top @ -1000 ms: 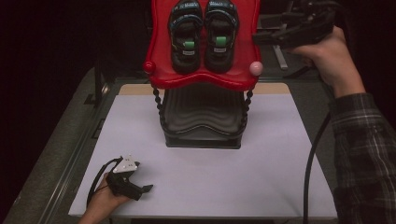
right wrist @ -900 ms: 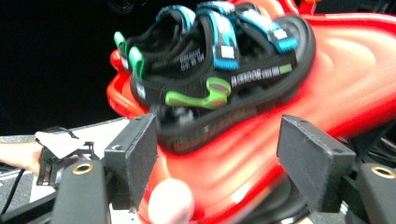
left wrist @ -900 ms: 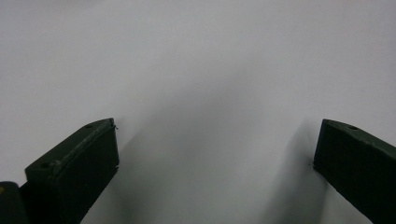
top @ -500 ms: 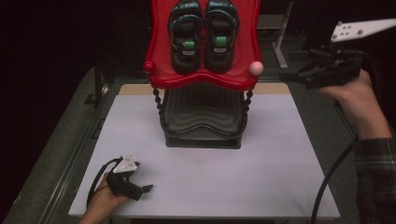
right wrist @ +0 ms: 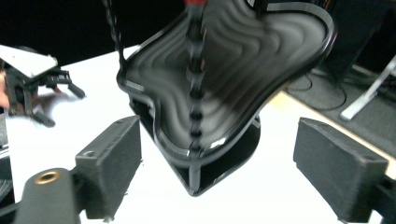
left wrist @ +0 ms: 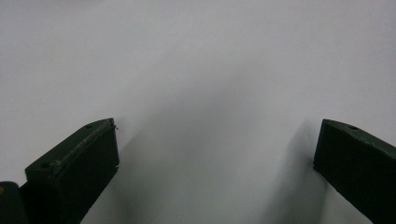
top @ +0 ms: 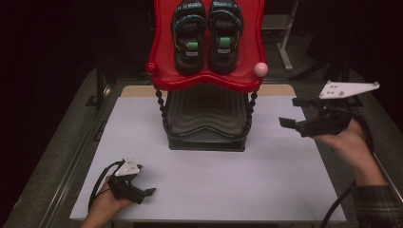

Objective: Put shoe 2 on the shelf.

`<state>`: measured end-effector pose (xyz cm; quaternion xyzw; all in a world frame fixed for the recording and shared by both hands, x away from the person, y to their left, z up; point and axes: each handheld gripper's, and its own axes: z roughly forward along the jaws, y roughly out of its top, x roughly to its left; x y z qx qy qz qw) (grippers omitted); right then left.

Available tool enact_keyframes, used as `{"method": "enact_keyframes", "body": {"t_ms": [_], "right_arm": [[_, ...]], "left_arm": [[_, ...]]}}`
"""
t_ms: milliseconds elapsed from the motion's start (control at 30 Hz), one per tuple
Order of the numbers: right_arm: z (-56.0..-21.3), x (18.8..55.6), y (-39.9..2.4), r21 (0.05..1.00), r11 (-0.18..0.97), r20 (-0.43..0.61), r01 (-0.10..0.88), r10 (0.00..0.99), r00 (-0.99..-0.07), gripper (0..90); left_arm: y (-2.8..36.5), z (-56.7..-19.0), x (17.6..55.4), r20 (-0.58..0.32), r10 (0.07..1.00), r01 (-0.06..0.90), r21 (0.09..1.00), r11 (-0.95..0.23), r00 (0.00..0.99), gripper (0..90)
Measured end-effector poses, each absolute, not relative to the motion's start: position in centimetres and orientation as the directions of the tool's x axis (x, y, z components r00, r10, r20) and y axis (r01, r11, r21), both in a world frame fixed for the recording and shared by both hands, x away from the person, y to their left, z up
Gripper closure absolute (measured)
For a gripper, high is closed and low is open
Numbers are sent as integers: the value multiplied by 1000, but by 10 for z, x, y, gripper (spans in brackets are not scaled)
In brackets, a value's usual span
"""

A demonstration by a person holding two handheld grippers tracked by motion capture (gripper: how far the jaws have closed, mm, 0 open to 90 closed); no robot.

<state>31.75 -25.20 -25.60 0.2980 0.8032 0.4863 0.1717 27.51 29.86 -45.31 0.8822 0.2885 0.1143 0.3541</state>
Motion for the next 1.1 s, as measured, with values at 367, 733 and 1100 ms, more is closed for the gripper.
{"method": "enact_keyframes", "body": {"t_ms": [367, 733, 1100], "right_arm": [[-315, 299, -244, 854, 353, 53, 382, 672, -739, 129], [-365, 284, -242, 823, 360, 69, 439, 704, -706, 108], [-413, 272, -235, 747, 410, 59, 523, 743, -667, 78]], "left_arm": [[299, -453, 275, -2, 589, 428, 689, -585, 808, 0], [299, -453, 275, -2, 589, 428, 689, -585, 808, 0], [299, -453, 275, -2, 589, 427, 691, -583, 808, 0]]}}
